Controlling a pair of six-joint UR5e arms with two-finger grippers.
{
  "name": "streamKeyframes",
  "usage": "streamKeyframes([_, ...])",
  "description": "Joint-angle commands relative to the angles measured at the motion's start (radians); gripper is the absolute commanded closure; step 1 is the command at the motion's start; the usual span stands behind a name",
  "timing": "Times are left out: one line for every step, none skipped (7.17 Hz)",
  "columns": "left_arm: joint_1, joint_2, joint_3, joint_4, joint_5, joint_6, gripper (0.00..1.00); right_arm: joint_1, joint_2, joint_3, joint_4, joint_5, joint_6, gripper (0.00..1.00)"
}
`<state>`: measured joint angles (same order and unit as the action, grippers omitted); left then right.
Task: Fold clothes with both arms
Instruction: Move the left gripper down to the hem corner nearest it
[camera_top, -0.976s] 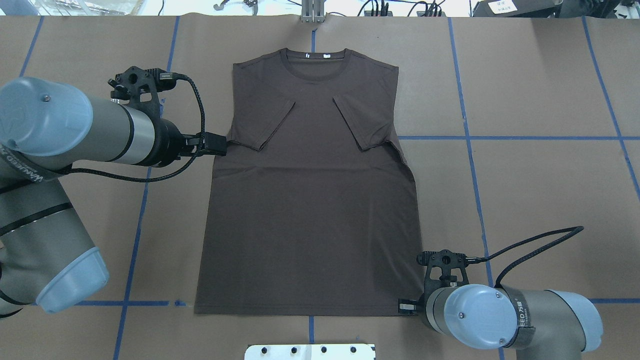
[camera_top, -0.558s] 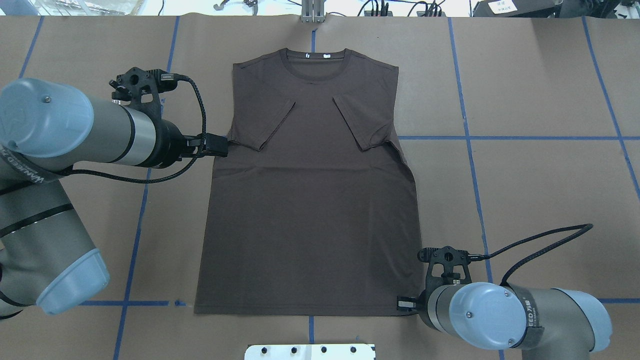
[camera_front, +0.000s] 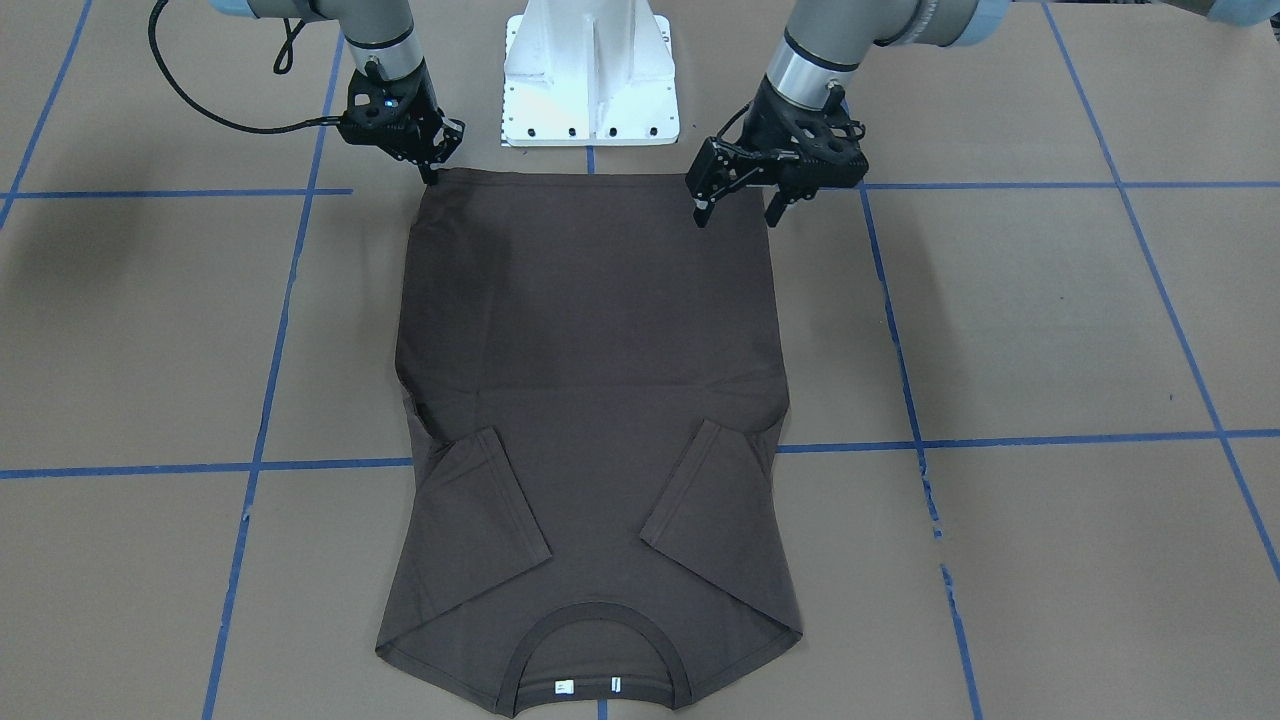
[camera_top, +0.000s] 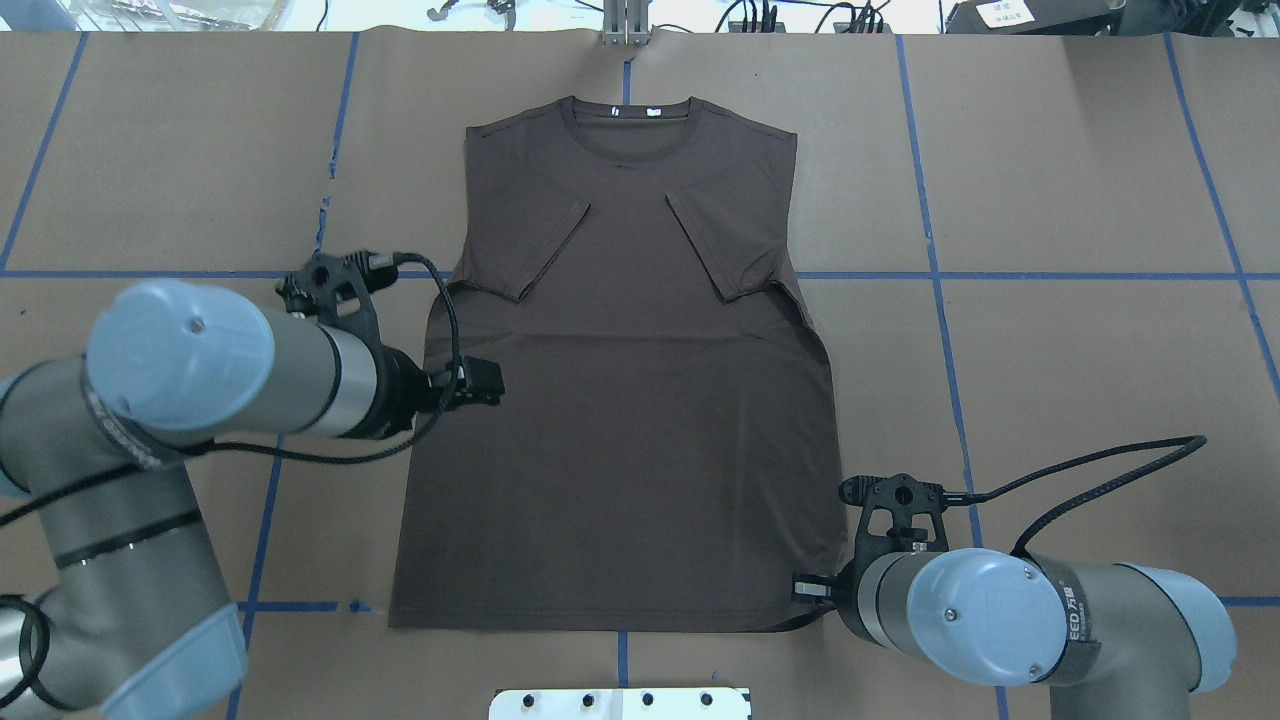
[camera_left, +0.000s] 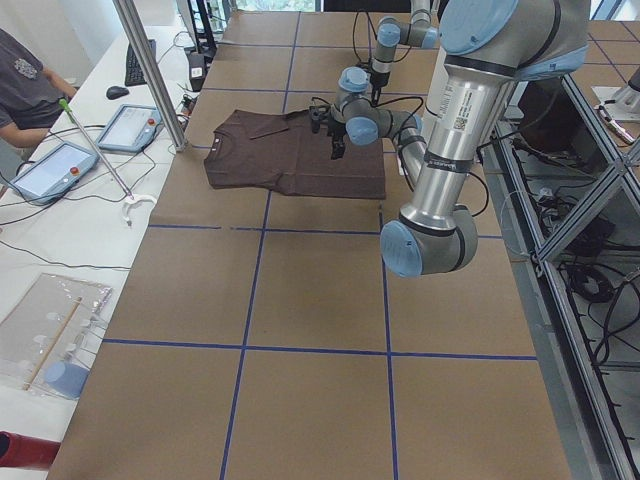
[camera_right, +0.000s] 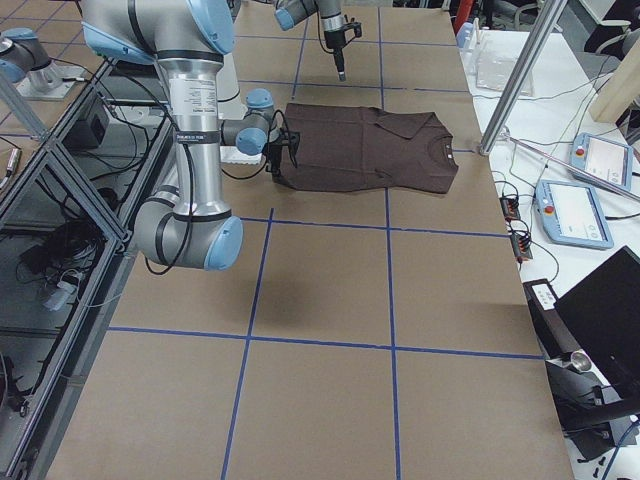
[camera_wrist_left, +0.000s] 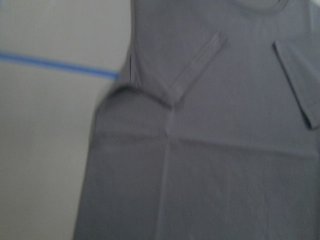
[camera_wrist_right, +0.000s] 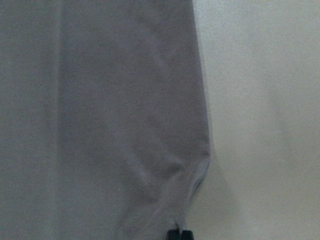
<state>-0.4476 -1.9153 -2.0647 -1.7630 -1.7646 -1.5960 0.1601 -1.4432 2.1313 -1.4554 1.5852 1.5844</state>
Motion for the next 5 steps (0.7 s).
streamKeyframes([0.151,0.074,-0.018,0.002,0.115,-0.2,0.0,0.022,0.015,-0.002,0.001,0.007,-0.011,1.0])
streamKeyframes([0.193,0.111,-0.017,0.002,0.141,-0.231,0.03,0.032,0.015,0.002,0.003,0.009,-0.011,1.0])
streamKeyframes([0.207,0.137,-0.02,0.005,0.16,-0.249,0.03,0.039,0.017,0.013,0.003,0.01,-0.011,1.0])
streamKeyframes([0.225,0.151,-0.018,0.037,0.16,-0.269,0.03,0.05,0.017,0.016,0.015,0.013,-0.011,1.0])
streamKeyframes([0.23,0.154,-0.021,0.057,0.16,-0.272,0.03,0.053,0.017,0.018,0.015,0.015,-0.014,1.0])
